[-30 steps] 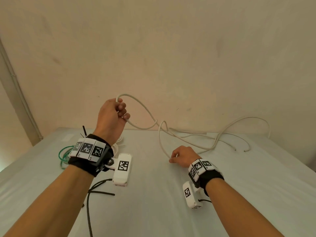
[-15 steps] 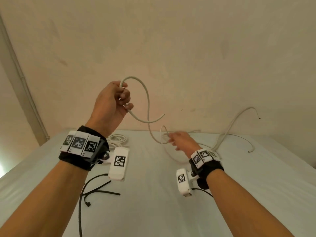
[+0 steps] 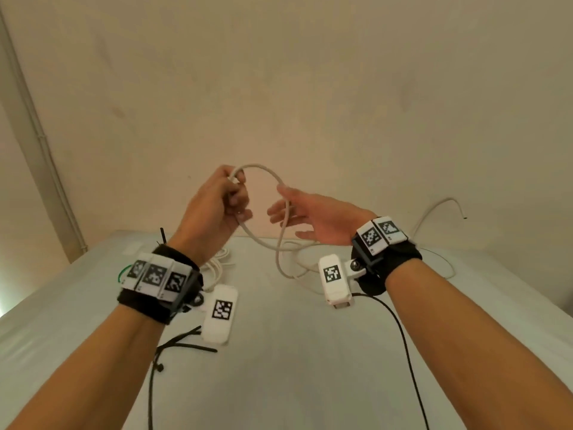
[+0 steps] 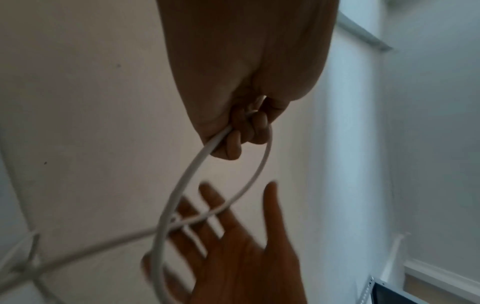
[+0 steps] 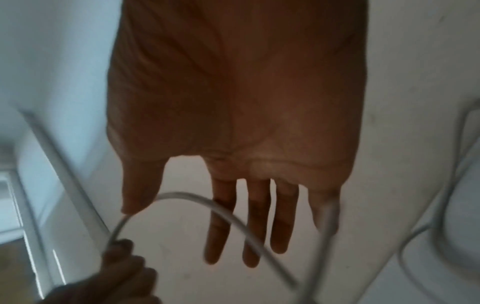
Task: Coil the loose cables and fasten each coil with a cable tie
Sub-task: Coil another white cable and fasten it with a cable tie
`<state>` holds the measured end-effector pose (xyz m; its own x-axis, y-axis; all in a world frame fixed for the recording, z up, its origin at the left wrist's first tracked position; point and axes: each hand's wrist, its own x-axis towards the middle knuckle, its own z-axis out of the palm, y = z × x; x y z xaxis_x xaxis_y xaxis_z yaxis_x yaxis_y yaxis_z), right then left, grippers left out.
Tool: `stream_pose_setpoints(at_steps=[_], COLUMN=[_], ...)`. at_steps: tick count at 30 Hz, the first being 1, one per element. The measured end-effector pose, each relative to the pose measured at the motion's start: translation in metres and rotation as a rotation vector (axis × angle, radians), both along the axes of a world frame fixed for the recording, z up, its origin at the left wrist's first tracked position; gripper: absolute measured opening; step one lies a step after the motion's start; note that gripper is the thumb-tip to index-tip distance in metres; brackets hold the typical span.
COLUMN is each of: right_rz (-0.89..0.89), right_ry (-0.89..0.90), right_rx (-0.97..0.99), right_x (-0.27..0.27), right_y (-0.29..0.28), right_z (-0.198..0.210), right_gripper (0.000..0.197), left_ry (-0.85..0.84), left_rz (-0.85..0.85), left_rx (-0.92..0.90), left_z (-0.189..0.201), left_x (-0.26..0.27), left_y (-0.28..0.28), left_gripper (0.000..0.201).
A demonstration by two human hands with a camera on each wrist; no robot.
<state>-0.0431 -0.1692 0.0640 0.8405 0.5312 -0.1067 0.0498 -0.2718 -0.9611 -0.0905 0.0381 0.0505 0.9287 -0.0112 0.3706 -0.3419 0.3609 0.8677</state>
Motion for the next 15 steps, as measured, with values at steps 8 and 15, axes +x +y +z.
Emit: stream_pose_setpoints(at_steps=[8, 15], right_rz=[-0.1, -0.118], right_ry=[-0.153, -0.117], right_rx=[-0.098, 0.223], right_x=[0.002, -0.009], right_y=[-0.007, -0.003], right_z=[-0.027, -0.019], right_gripper=[0.03, 0.032], left_ry=[0.102, 0.297], left_rz=[0.11, -0.042], left_rx=[0.179, 0.571], left_z=[-0.014, -0.074], left_x=[0.004, -0.008], left_y=[0.006, -0.019], left_gripper=[0.025, 0.016])
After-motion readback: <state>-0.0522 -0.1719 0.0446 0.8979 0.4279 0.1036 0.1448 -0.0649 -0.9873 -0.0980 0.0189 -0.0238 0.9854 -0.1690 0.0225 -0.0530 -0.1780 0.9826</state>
